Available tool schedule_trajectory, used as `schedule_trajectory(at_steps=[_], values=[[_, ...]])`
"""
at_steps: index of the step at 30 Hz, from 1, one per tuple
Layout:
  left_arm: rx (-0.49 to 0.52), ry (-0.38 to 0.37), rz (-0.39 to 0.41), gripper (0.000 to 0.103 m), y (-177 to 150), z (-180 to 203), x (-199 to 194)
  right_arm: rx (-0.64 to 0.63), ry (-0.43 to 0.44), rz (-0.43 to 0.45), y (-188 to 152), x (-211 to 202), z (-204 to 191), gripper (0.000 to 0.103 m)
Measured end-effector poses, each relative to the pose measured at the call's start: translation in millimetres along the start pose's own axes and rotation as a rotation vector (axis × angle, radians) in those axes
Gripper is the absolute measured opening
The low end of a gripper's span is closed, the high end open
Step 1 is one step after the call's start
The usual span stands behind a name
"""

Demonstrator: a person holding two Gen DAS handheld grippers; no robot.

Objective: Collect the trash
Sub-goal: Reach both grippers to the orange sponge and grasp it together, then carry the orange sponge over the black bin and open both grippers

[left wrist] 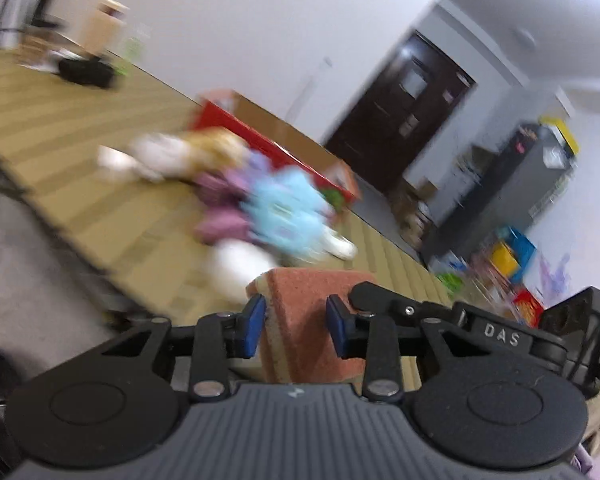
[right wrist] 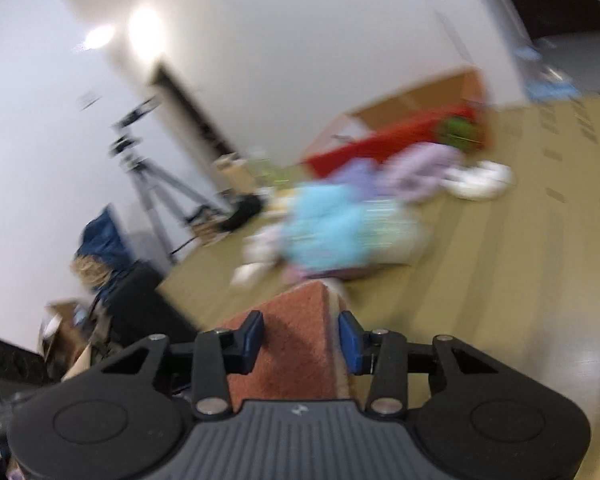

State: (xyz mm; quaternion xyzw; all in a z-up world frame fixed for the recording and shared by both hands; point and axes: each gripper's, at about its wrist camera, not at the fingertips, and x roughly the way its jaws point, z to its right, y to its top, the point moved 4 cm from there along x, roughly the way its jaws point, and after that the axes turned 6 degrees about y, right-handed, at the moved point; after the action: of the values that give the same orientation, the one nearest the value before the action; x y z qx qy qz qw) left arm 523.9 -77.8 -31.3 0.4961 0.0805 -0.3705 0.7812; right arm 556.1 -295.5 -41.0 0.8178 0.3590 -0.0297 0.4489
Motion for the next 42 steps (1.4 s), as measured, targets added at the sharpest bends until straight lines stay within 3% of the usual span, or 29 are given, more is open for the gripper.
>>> schedule_trajectory(at_steps=[2,6,11,14,16,17,20,23,26,30,37,42], values=[[-0.026,0.064,0.025,0.034,1,-37,-28,-0.069,0.033,-0.037,-17,27,-39,0.039],[-0.114,0.190,-0.007,0.034,-6,-119,-57,-0.107,0.092,-0.163,-59,97,-87,0.039],[-0.226,0.285,-0.057,0.034,-21,-200,-61,-0.116,0.098,-0.327,-102,179,-112,0.039],[-0.206,0.379,-0.068,0.034,-26,-236,-58,-0.124,0.104,-0.405,-119,219,-115,0.044],[-0.168,0.473,-0.062,0.054,-33,-260,-51,-0.114,0.090,-0.480,-135,247,-111,0.052],[-0.158,0.521,-0.089,0.054,-38,-271,-47,-0.123,0.065,-0.506,-144,257,-108,0.053],[-0.160,0.561,-0.197,0.054,-51,-287,-29,-0.159,-0.011,-0.547,-162,268,-101,0.054],[-0.105,0.613,-0.271,0.055,-57,-287,-17,-0.202,-0.023,-0.555,-164,267,-102,0.058],[-0.091,0.599,-0.294,0.062,-59,-282,-11,-0.230,-0.038,-0.558,-165,266,-107,0.067],[-0.044,0.623,-0.304,0.066,-60,-272,-9,-0.233,-0.043,-0.618,-180,277,-101,0.068],[-0.021,0.703,-0.411,0.070,-80,-283,-1,-0.239,-0.068,-0.727,-199,288,-91,0.071],[-0.005,0.713,-0.421,0.075,-83,-281,-5,-0.265,-0.089,-0.750,-204,289,-92,0.071]])
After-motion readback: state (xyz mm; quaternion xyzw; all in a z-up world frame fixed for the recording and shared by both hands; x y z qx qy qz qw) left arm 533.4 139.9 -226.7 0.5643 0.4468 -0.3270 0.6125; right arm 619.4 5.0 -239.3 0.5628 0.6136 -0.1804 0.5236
